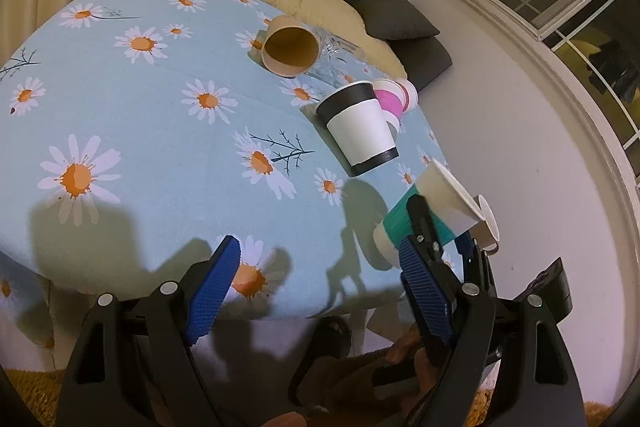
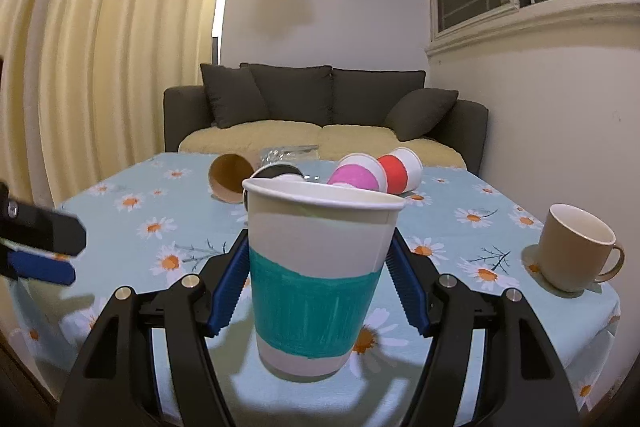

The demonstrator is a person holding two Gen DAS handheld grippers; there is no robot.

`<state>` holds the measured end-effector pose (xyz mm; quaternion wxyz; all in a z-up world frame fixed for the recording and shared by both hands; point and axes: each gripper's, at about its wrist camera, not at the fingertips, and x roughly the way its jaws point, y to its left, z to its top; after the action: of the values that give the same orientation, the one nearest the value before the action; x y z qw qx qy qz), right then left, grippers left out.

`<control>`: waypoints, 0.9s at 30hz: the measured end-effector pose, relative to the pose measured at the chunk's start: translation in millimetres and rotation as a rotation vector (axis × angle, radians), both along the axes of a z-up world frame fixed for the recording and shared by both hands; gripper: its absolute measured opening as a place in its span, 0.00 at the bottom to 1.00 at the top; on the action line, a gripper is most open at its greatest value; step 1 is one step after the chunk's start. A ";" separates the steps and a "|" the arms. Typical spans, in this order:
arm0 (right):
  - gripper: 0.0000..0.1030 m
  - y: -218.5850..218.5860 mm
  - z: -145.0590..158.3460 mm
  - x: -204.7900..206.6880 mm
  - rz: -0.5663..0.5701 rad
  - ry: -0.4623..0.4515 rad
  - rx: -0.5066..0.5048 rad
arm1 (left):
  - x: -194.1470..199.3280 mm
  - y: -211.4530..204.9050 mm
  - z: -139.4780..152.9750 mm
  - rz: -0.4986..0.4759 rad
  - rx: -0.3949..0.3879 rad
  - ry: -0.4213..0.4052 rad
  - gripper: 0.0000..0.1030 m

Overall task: Flip cup upright
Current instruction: 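Rotate the held teal-banded cup opening-up with the right tool, then lower the teal-banded cup upright onto the tablecloth and open the right tool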

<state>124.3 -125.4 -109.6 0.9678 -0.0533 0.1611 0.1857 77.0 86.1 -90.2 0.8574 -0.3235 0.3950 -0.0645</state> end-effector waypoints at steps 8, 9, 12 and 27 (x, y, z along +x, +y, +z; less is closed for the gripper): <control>0.65 5.6 -8.0 1.0 -0.018 -0.020 -0.026 | 1.9 -4.4 -0.2 -0.011 0.023 0.003 0.78; 0.65 5.5 -8.4 0.7 -0.017 -0.016 -0.026 | 2.0 -4.7 -0.3 -0.010 0.027 0.002 0.78; 0.65 5.3 -10.1 0.7 -0.016 -0.007 -0.023 | 2.4 -5.1 -0.7 -0.011 0.031 0.005 0.78; 0.86 0.2 -2.8 0.6 -0.025 0.030 0.017 | 4.1 -11.5 -0.9 -0.025 0.070 0.009 0.78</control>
<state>125.0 -125.2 -112.4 0.9680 -0.0401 0.1747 0.1757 81.1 74.6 -91.1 0.8656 -0.2888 0.4047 -0.0600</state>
